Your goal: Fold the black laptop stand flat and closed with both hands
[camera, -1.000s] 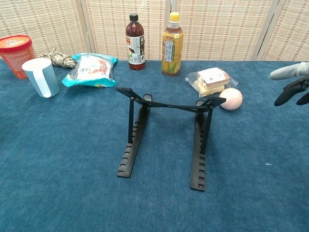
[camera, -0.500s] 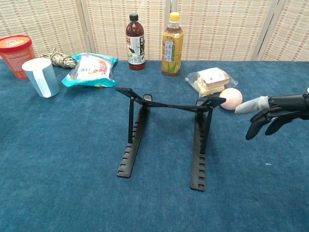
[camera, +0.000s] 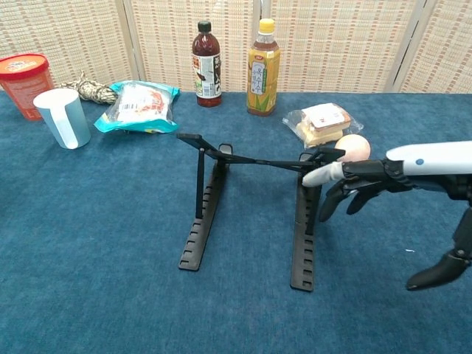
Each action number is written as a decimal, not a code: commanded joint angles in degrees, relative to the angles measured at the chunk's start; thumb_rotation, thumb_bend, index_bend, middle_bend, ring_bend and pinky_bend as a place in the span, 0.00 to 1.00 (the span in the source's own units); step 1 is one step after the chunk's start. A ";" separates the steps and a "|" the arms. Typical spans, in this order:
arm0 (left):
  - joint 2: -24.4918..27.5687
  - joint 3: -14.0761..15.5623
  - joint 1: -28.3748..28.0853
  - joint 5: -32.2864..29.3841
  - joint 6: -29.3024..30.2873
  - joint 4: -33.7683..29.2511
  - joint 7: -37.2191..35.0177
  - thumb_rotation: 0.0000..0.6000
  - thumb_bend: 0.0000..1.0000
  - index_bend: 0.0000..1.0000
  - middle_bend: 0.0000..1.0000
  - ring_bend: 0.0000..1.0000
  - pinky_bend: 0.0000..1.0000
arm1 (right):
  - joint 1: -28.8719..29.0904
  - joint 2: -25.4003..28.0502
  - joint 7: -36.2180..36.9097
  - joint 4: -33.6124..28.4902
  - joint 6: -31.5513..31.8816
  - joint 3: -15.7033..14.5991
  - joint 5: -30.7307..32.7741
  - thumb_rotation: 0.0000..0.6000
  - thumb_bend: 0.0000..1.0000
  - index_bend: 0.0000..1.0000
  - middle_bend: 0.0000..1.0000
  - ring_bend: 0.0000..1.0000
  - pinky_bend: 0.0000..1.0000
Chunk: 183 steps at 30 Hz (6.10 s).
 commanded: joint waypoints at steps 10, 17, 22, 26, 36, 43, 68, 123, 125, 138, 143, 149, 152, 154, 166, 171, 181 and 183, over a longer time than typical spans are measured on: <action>0.24 0.38 0.69 0.06 0.46 -0.02 -0.33 1.00 0.13 0.14 0.00 0.00 0.00 | 2.95 -8.12 -0.40 5.58 3.09 6.12 7.83 1.00 0.06 0.02 0.22 0.07 0.18; 0.18 0.61 1.08 0.25 0.70 0.29 -0.93 1.00 0.13 0.14 0.00 0.00 0.00 | 4.55 -10.88 -2.42 8.55 3.27 10.28 13.85 1.00 0.06 0.02 0.22 0.07 0.18; 0.13 0.82 1.43 0.13 0.75 0.71 -1.38 1.00 0.13 0.14 0.00 0.00 0.00 | 6.07 -13.05 -2.12 12.08 2.20 12.83 17.85 1.00 0.06 0.02 0.21 0.07 0.18; 0.19 0.94 1.73 0.04 0.86 0.88 -1.68 1.00 0.13 0.14 0.00 0.00 0.00 | 7.08 -14.74 -2.45 14.47 1.54 14.20 20.04 1.00 0.06 0.02 0.21 0.07 0.18; -0.02 1.01 2.06 -0.09 0.75 1.59 -2.46 1.00 0.13 0.14 0.00 0.00 0.00 | 8.63 -17.29 -2.06 18.59 -0.11 16.06 23.50 1.00 0.06 0.02 0.19 0.07 0.18; -0.12 0.87 1.94 0.02 0.51 1.83 -2.60 1.00 0.13 0.14 0.00 0.00 0.00 | 8.54 -17.26 -1.96 19.28 0.16 16.35 23.77 1.00 0.06 0.02 0.19 0.07 0.18; -0.56 0.48 1.16 -0.22 -0.74 1.82 -1.75 1.00 0.13 0.14 0.00 0.00 0.00 | 4.23 -6.74 5.44 9.95 1.15 7.47 14.21 1.00 0.06 0.02 0.26 0.08 0.18; -1.24 0.48 0.39 -1.40 -2.01 2.50 -0.97 1.00 0.13 0.14 0.00 0.00 0.00 | 2.47 -16.96 10.01 23.30 -5.77 7.91 21.82 1.00 0.07 0.00 0.44 0.26 0.21; -1.21 0.51 0.46 -1.41 -1.93 2.55 -1.06 1.00 0.13 0.14 0.00 0.00 0.00 | 2.48 -17.18 9.77 23.51 -5.85 8.05 21.98 1.00 0.07 0.00 0.44 0.26 0.21; -1.23 0.59 0.58 -1.38 -1.85 2.93 -1.57 1.00 0.13 0.14 0.00 0.00 0.00 | 2.33 -17.21 9.10 24.35 -6.77 8.95 23.37 1.00 0.07 0.00 0.44 0.26 0.21; -1.23 0.56 0.59 -1.36 -1.79 3.00 -1.69 1.00 0.13 0.14 0.00 0.00 0.00 | 2.32 -17.55 8.70 24.59 -7.05 9.27 23.71 1.00 0.07 0.00 0.44 0.26 0.21; -1.04 0.57 0.67 -1.35 -1.69 2.94 -1.74 1.00 0.13 0.14 0.00 0.00 0.00 | 1.74 -15.77 9.38 21.15 -6.79 8.23 21.53 1.00 0.07 0.00 0.44 0.26 0.21; -0.97 0.61 0.71 -1.31 -1.65 2.88 -1.73 1.00 0.13 0.14 0.00 0.00 0.00 | 1.41 -13.71 10.21 18.16 -5.77 7.24 18.78 1.00 0.07 0.00 0.44 0.26 0.21; -0.93 0.59 0.75 -1.35 -1.58 2.86 -1.71 1.00 0.13 0.14 0.00 0.00 0.00 | 1.20 -12.38 10.84 16.28 -4.55 6.89 17.11 1.00 0.07 0.00 0.43 0.26 0.21; -0.75 0.87 0.93 -0.83 -1.24 2.15 -1.26 1.00 0.13 0.14 0.00 0.00 0.00 | 3.75 -10.51 16.14 11.31 1.58 8.38 10.04 1.00 0.07 0.00 0.27 0.17 0.21; -0.39 1.02 1.28 -0.56 -0.68 1.58 -1.06 1.00 0.13 0.14 0.00 0.00 0.00 | 6.58 -11.71 17.08 10.93 2.65 9.57 7.89 1.00 0.07 0.00 0.20 0.10 0.20; 0.00 1.32 1.84 -0.42 -0.15 0.79 -0.73 1.00 0.13 0.14 0.00 0.00 0.00 | 12.06 -17.09 17.45 14.58 2.05 12.42 9.32 1.00 0.07 0.00 0.18 0.07 0.09; 0.05 1.30 1.89 -0.34 -0.02 0.68 -0.67 1.00 0.13 0.14 0.00 0.00 0.00 | 13.12 -18.57 17.33 15.82 1.49 13.08 10.19 1.00 0.07 0.00 0.18 0.07 0.09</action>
